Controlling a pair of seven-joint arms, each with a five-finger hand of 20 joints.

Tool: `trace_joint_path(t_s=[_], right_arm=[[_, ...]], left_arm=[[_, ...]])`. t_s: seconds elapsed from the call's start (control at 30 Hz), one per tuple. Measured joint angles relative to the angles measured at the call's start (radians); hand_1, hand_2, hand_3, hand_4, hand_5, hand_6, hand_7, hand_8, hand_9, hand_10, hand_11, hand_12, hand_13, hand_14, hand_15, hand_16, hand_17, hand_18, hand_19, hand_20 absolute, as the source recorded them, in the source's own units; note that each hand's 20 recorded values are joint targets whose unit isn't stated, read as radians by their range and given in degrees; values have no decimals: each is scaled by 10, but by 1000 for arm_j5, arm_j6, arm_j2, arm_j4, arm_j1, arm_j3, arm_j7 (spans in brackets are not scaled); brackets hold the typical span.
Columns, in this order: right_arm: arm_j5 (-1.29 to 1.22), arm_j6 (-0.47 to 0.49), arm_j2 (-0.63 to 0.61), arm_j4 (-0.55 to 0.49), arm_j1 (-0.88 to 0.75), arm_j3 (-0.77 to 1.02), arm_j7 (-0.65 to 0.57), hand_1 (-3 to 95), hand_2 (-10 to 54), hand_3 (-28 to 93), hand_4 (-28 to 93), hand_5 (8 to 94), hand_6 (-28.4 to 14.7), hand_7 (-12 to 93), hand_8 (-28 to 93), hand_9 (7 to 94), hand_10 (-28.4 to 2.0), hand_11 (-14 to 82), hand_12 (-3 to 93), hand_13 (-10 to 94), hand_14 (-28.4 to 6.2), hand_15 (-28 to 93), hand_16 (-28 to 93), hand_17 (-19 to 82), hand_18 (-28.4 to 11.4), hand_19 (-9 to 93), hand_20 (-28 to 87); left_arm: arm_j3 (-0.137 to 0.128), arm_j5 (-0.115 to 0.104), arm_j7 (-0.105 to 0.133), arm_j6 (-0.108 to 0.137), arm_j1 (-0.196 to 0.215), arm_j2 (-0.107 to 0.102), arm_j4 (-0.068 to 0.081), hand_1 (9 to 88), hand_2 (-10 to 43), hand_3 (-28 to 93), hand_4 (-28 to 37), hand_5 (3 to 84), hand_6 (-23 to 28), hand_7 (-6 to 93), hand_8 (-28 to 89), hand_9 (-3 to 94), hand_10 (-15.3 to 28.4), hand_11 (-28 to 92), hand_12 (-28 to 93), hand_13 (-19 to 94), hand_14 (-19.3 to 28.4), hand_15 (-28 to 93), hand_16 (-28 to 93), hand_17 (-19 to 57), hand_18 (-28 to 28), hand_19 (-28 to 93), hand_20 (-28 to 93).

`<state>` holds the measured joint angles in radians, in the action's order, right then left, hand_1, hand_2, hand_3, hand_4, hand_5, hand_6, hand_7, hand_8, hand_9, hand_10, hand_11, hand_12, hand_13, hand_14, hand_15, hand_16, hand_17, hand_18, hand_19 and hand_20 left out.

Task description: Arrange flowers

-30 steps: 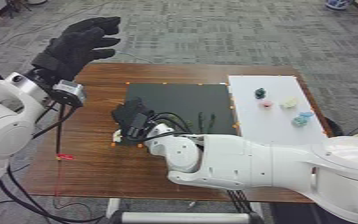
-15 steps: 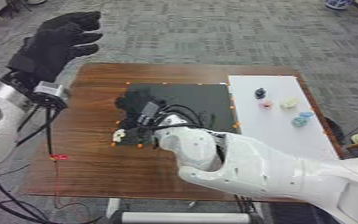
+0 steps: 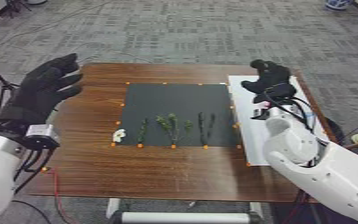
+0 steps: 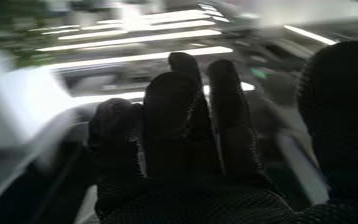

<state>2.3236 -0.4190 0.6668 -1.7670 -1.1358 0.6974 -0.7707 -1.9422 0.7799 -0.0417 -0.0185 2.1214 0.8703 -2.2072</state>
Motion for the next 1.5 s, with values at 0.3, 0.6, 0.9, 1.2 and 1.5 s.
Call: trace_joint_path(t_s=[0.3, 0.6, 0.9, 1.2, 1.5], right_arm=[[-103, 333, -64, -17, -231, 273, -192, 343, -95, 744, -283, 444, -51, 197, -105, 471, -144, 263, 236, 515, -131, 820, 302, 309, -223, 888, 547], [-96, 321, -84, -52, -391, 363, -151, 337, -95, 750, -283, 482, -34, 237, -115, 488, -136, 327, 257, 509, -131, 824, 300, 300, -220, 884, 554], [-86, 321, -84, -14, -407, 330, -148, 357, -95, 824, -283, 555, 9, 287, -144, 594, -99, 357, 250, 568, -100, 814, 313, 325, -209, 895, 554], [61, -23, -97, 83, -318, 153, -145, 473, -58, 767, -283, 745, 41, 369, -20, 817, -67, 250, 421, 676, -78, 794, 346, 377, -207, 920, 545], [69, -122, -102, 50, -192, -7, -43, 473, -77, 794, -283, 772, 39, 346, -4, 838, -63, 235, 434, 686, -70, 795, 356, 386, -202, 929, 546]], left_arm=[[5, 2, 0, 1, 15, 9, 1, 259, -24, 690, -270, 234, 14, 199, -100, 161, 91, 223, 193, 73, 125, 435, -47, -107, 192, 395, 115], [-2, 2, 0, 0, 18, 9, 0, 258, -22, 691, -270, 234, 15, 199, -99, 162, 92, 223, 194, 73, 126, 437, -47, -107, 192, 395, 115], [-2, 2, -1, -1, 17, 9, 1, 258, -20, 691, -269, 234, 15, 199, -98, 162, 91, 224, 194, 74, 125, 436, -46, -107, 192, 395, 115], [-1, 2, -3, -1, 14, 5, 1, 258, -20, 691, -270, 234, 15, 198, -98, 162, 92, 222, 194, 74, 126, 435, -47, -107, 192, 395, 115], [8, 1, -10, -2, -27, -34, 13, 259, -19, 691, -270, 234, 15, 197, -97, 163, 92, 220, 194, 75, 126, 436, -48, -107, 192, 394, 114]])
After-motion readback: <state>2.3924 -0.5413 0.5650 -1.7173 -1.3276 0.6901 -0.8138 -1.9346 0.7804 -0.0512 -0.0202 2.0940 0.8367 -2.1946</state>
